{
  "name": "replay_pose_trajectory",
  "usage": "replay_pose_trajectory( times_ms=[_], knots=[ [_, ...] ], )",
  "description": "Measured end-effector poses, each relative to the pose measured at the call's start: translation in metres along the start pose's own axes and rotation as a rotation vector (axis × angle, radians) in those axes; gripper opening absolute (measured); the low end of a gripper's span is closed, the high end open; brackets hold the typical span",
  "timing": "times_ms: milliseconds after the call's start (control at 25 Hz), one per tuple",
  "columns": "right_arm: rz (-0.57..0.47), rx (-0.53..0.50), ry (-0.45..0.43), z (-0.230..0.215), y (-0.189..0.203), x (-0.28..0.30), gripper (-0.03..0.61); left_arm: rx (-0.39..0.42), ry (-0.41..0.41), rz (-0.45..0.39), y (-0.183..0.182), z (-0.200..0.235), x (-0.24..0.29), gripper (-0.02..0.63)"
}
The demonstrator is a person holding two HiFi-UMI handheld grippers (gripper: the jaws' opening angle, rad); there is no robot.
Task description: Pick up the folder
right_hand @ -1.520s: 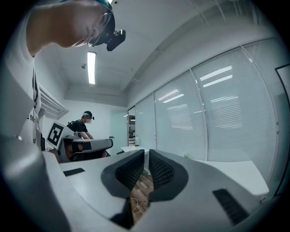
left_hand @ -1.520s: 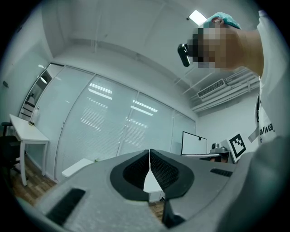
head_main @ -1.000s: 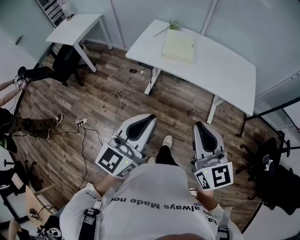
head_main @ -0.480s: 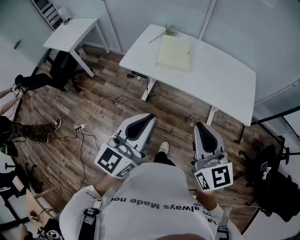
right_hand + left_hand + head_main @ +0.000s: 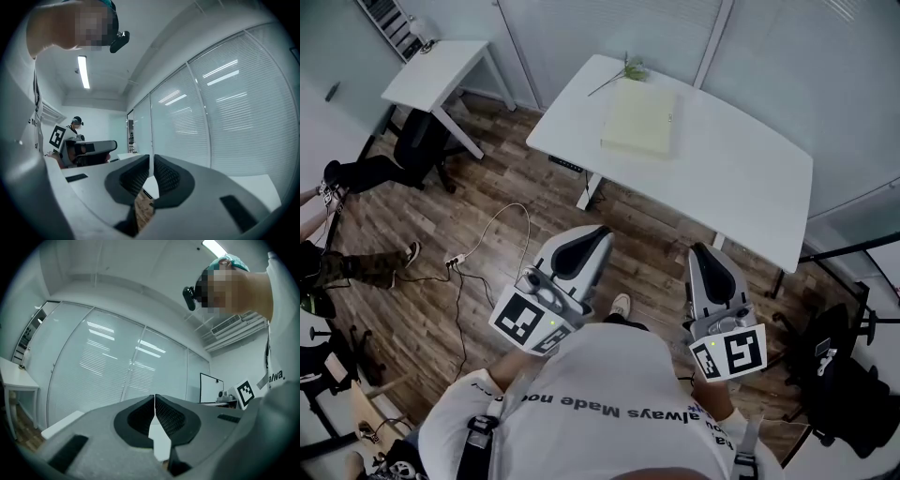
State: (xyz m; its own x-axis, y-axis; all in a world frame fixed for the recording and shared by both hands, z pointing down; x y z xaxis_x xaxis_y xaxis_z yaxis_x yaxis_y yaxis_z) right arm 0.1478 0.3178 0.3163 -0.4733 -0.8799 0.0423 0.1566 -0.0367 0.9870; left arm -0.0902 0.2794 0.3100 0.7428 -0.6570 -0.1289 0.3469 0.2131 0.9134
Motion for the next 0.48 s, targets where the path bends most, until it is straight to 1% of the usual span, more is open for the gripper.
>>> replay_pose_trajectory(
  times_ms=[200, 480],
  knots=[
    [0.003, -0.006, -0.014, -0.028, 0.007, 0.016, 0.032, -0.003, -0.015, -0.006, 0.004, 0.009, 0.029, 0.015],
    [0.022, 0.001, -0.018, -0.052, 0.015, 0.039, 0.032, -0.014, -0.026, 0.004, 0.008, 0.027, 0.058, 0.015]
  ],
)
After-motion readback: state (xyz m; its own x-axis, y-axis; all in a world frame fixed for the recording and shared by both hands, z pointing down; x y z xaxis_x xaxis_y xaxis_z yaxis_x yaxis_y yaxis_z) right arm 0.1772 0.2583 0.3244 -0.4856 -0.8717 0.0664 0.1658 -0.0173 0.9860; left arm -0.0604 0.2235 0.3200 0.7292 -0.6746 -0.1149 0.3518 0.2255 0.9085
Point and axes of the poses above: the fingertips, and each gripper's own axes: x forward along the fingers, z to its left, y out of its underside, the point moved 9 cm from there along -x, backward along the fingers, and after that the axes turned 13 degrees about -x, right-handed, at the moved point
